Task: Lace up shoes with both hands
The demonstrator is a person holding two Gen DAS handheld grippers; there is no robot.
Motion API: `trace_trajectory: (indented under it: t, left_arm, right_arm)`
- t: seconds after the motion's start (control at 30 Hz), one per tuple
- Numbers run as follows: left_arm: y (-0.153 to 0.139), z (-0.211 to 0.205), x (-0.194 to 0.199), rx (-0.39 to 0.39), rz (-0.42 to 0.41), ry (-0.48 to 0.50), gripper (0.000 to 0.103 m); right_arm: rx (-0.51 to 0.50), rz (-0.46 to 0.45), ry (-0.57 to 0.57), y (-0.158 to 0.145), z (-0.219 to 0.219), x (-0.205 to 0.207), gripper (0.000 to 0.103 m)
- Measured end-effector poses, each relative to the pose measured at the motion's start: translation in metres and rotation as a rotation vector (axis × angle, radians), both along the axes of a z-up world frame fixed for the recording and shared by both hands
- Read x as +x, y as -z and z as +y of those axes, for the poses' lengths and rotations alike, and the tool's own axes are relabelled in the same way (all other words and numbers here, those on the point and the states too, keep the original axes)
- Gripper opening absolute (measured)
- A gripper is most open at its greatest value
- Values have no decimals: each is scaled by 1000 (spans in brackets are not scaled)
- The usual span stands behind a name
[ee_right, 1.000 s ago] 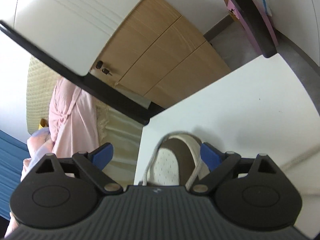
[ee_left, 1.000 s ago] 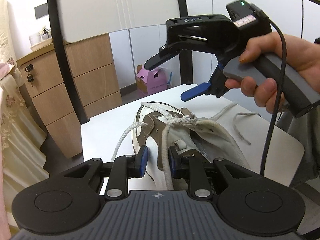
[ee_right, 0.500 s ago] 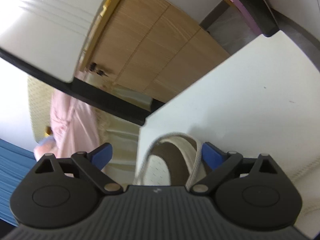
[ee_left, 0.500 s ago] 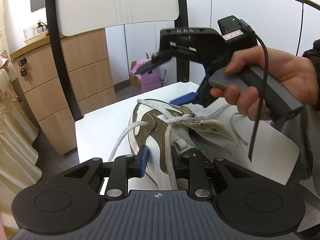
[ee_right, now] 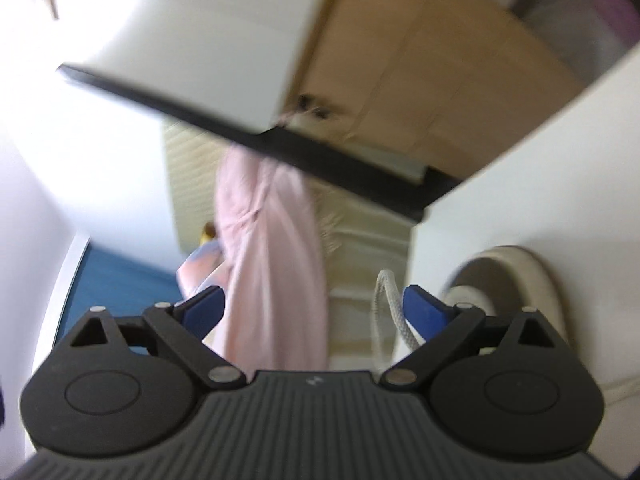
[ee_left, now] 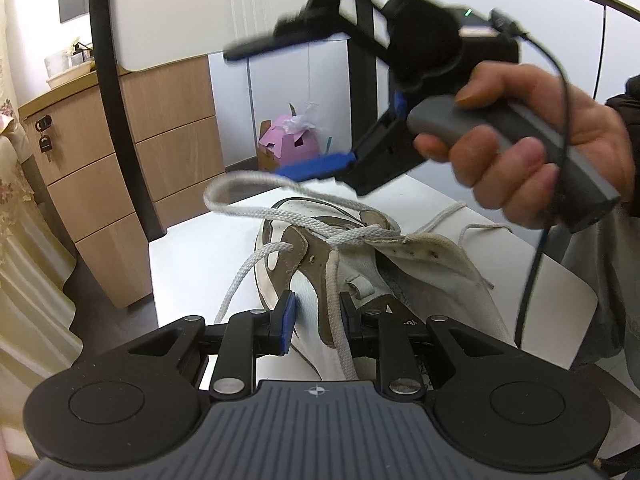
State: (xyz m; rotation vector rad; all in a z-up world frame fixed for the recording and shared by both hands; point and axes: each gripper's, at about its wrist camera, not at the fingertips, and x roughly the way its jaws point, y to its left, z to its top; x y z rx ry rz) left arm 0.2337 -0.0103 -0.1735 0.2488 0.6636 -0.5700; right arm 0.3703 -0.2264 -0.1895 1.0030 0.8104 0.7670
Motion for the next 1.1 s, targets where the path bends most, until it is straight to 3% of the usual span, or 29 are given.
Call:
trace_trajectory:
  t: [0.07,0.13,0.2,0.27,0.33,0.47,0.53,0.63,0.7,0.9,0.93,0.97,1.1]
  left_arm:
    - [-1,0,1,-10,13,-17,24]
    - [-3,1,4,-24,44,-44,24]
    - [-5,2,5,-42,73,-72,24]
    - [-7,2,6,-51,90,-95,25]
    - [-11,3,3,-68,95,-112,27]
    - [-16,7,-8,-106,88,-131,27]
    - [-16,5,-14,-84,72,-126,27]
    - [-14,3,-18,-66,61,-124,27]
    - [-15,4,-18,-69,63,-130,26]
    - [-10,-1,-15,-54,64,-152,20]
    - [-9,-4,-16,-40,55,-145,19]
    - [-8,-7,-18,-25,44,-137,19]
    - [-8,-13,-20,3,30,-95,19]
  right_arm:
    - [-81,-84,-15,-18,4,-7,97]
    - [-242,-178,-24,-37,11,-17,94]
    - [-425,-249,-74,-53,26,-25,79]
    - [-592,-311,-146,-65,45,-30,55]
    - [-717,-331,-222,-73,64,-30,46]
    - [-927,-403,-424,-88,110,-23,43]
    - [-1019,-435,-437,-100,126,-19,43]
    - [-1064,-444,-415,-116,138,-15,44]
    - [-1077,-445,-469,-117,147,-15,44]
    - [-1217,-335,-710,-79,178,-9,41]
    - [-1247,-326,-738,-71,181,-9,31]
    - [-1280,-323,-767,-64,183,-10,8]
    - [-1334,-350,-755,-57,187,-14,4]
